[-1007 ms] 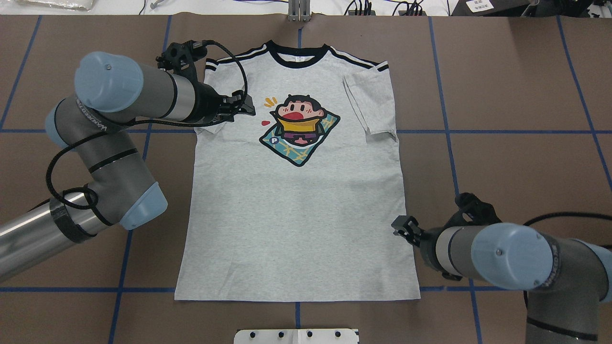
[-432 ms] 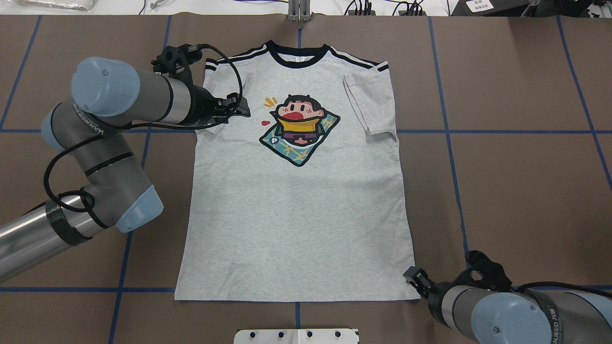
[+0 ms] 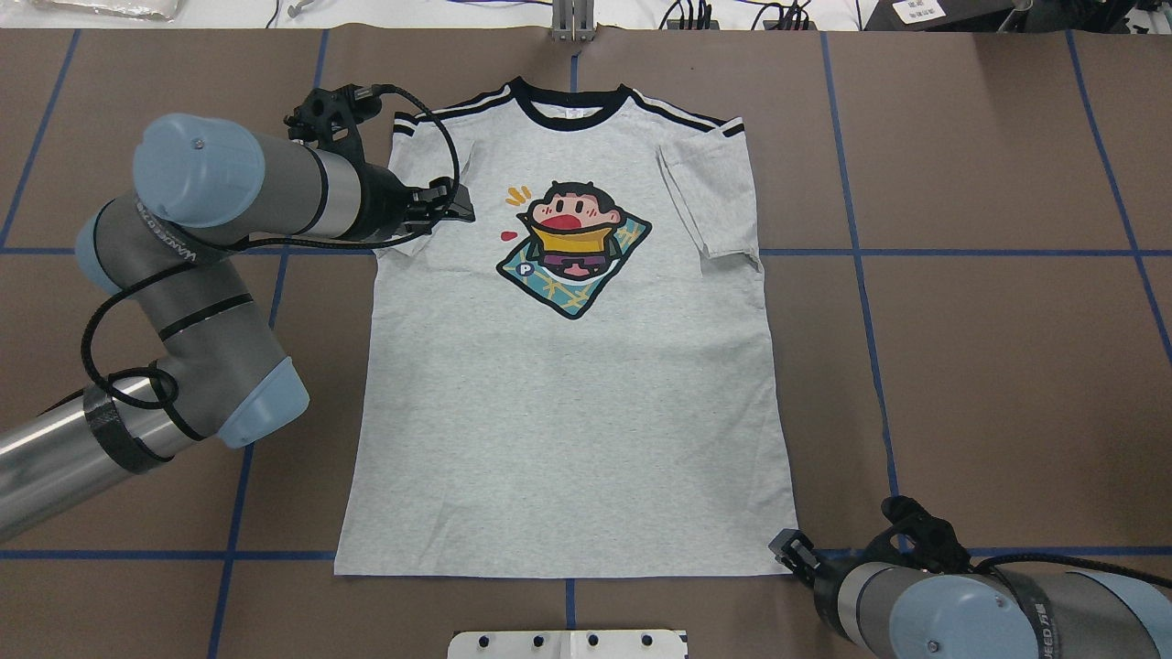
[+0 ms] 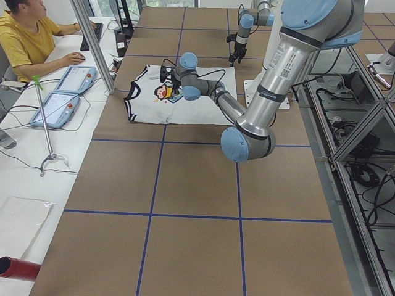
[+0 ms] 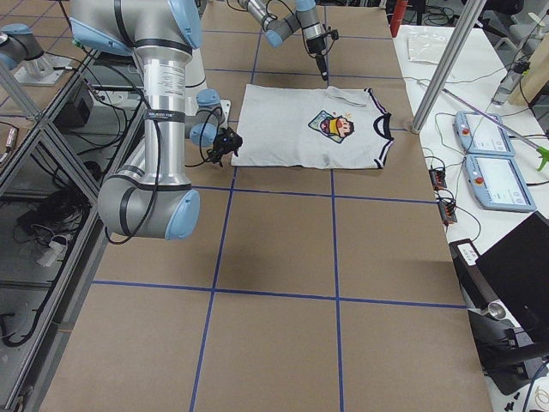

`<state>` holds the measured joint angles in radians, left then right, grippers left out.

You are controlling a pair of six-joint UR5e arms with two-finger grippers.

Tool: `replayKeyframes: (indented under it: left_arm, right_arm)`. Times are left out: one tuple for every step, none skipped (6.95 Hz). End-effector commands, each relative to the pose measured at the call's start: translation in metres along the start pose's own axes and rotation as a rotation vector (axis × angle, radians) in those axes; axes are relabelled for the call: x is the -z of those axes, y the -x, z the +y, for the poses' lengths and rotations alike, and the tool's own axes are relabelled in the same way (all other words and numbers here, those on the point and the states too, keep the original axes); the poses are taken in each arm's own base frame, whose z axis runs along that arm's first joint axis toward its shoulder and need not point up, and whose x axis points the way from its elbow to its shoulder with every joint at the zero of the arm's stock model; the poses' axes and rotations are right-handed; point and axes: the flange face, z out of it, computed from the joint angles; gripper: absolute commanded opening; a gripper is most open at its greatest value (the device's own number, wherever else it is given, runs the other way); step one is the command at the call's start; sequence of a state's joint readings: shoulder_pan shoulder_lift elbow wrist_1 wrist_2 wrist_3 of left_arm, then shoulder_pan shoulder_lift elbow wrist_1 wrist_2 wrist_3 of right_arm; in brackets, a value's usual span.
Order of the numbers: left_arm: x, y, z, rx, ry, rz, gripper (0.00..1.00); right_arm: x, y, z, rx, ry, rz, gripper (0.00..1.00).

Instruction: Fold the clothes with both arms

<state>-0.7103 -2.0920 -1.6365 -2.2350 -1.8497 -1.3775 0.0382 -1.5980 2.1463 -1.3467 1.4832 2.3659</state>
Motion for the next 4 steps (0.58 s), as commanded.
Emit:
replayKeyframes:
  left_arm:
    - [-0.0002,0.0017,0.0002,0.001,-0.001,-0.003,0.66]
    - [-0.0007,0.0014,0.0011,0.000,0.001,-0.002,0.66]
    - [-0.0007,0.0014,0.0011,0.000,0.001,-0.002,0.67]
    - [-0.0016,0.0098,0.0023,0.004,0.002,-0.014,0.67]
  right_arm:
    - [-0.0108,-0.0002,0.0044,0.011,-0.006,0.012,0.81]
    - [-0.0094,0.0020,0.0054,0.009,-0.003,0.009,0.78]
    - [-0.0097,0.0020,0.0065,0.010,-0.001,0.008,0.73]
    - [-0.0096,0.0031,0.0046,0.009,-0.005,0.007,0.70]
